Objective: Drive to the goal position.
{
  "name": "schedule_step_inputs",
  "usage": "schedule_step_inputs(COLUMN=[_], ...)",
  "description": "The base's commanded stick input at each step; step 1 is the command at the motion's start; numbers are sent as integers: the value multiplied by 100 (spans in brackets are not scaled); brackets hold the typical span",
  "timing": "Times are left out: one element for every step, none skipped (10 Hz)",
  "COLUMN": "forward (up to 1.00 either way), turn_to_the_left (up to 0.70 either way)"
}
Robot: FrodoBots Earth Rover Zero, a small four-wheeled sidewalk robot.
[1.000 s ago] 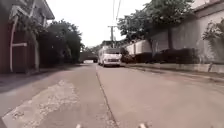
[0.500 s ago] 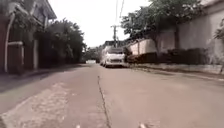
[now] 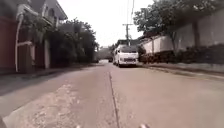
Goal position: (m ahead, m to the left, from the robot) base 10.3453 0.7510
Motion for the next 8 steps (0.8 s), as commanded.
schedule_step_inputs(forward=[85, 85, 85, 85, 85, 85, 85, 85], turn_to_the_left=[0, 0, 0, 0, 0, 0, 0, 0])
